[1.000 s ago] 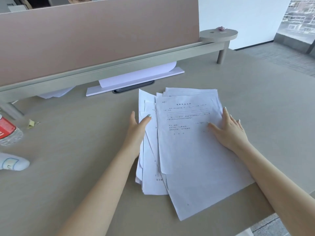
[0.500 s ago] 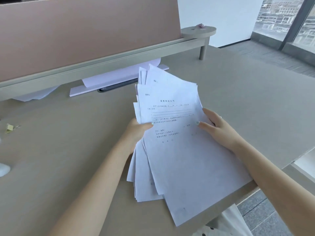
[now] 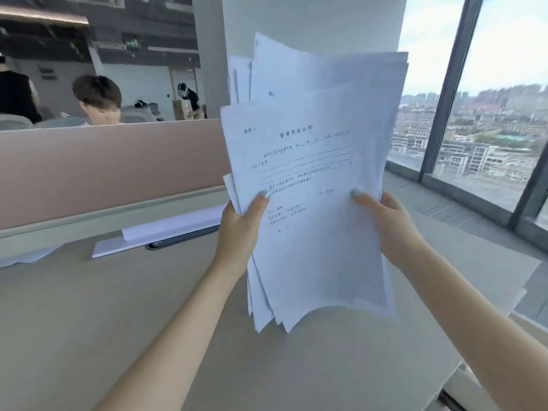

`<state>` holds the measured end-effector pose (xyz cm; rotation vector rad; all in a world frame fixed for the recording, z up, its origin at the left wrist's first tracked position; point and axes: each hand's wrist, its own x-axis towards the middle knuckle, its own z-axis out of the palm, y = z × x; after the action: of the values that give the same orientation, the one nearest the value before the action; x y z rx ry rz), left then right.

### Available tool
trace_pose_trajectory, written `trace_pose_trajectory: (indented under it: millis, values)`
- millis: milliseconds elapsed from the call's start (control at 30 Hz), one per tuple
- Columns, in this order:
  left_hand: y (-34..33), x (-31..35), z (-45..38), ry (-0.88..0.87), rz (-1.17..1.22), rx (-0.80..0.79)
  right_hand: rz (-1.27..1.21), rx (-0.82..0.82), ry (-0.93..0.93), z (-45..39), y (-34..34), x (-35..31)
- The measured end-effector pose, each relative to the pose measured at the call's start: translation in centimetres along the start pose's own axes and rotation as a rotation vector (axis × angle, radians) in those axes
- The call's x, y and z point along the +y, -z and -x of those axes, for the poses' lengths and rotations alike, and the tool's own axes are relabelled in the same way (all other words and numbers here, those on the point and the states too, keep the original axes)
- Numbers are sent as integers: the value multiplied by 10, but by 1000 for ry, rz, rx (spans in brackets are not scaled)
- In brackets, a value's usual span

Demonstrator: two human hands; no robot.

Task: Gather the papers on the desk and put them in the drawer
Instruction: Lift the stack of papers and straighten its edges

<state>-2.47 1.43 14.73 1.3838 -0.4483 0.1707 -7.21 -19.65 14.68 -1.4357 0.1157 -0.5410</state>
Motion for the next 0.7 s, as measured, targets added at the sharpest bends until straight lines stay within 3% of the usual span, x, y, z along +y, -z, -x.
trace_pose_trajectory:
  millis: [200, 367, 500, 700]
  values:
    - [-20, 33, -40, -132, 11, -4, 21, 39, 203, -13, 16, -51]
    - [-35, 2, -40, -63, -21, -11, 129, -48, 74, -9, 35, -23]
    - [-47, -13, -39, -64, 18, -31, 125, 40, 132, -4, 35, -14]
    - [-71, -5, -56, -51, 0, -61, 40, 169, 338, -17, 49, -59]
